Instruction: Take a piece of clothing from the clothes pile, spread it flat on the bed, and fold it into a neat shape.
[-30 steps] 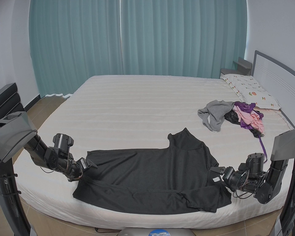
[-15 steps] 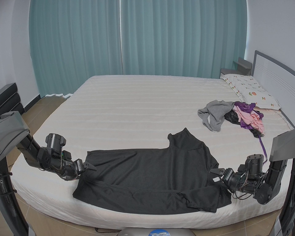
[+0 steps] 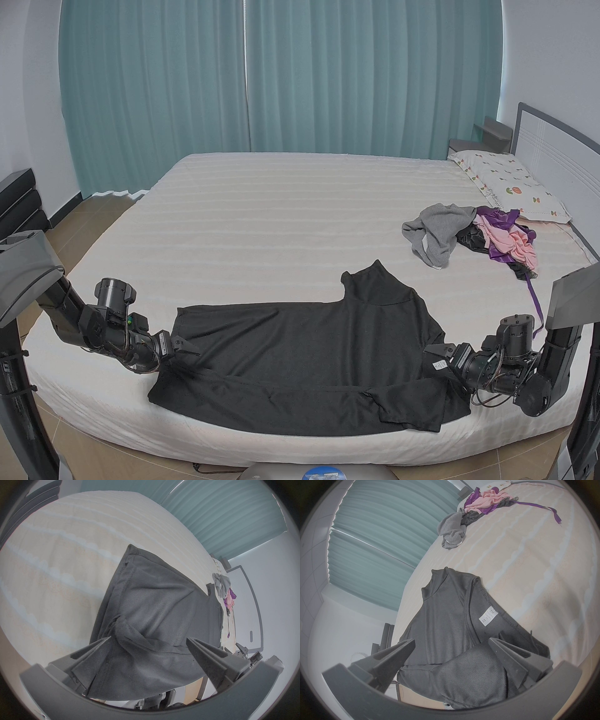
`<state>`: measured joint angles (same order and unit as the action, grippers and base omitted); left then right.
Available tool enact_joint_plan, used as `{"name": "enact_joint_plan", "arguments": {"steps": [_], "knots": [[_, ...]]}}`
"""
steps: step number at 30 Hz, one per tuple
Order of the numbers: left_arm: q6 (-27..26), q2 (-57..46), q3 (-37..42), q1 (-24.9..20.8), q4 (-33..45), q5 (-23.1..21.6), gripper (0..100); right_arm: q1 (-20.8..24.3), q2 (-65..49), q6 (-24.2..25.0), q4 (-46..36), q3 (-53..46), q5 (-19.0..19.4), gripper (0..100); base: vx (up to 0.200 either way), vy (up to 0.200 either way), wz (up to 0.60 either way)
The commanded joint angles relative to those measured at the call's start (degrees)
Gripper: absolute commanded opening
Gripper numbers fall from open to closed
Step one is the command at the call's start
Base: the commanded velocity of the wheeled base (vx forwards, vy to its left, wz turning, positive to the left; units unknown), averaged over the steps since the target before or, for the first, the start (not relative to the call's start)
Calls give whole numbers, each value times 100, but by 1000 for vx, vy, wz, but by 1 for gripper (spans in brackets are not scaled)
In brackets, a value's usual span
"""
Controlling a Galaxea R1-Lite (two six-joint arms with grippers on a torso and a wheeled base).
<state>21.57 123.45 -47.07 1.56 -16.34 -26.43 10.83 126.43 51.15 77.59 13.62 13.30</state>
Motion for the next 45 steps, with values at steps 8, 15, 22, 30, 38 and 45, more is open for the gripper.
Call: {"name": "enact_joint_plan", "arguments": {"steps": [8, 15, 22, 30, 38, 45], "knots": [[58, 109, -22, -24, -45, 6, 0, -1, 13, 0, 1, -17, -12, 100, 0, 0, 0], [111, -120, 251, 81, -80, 68, 0, -28, -13, -123, 1, -78, 6, 100, 0, 0, 0], [691, -586, 321, 99, -72, 85, 0, -10, -57, -132, 1, -105, -3, 100, 0, 0, 0], [1043, -1069, 602, 99, 8, 226, 0, -98, -101, -378, 1, -87, 15, 100, 0, 0, 0], [1245, -1183, 655, 99, 254, 375, 0, -485, -48, -967, -16, -17, 806, 100, 0, 0, 0], [1535, -1280, 664, 99, 262, 375, 0, -599, 216, -1714, -16, -61, 1201, 100, 0, 0, 0]]}}
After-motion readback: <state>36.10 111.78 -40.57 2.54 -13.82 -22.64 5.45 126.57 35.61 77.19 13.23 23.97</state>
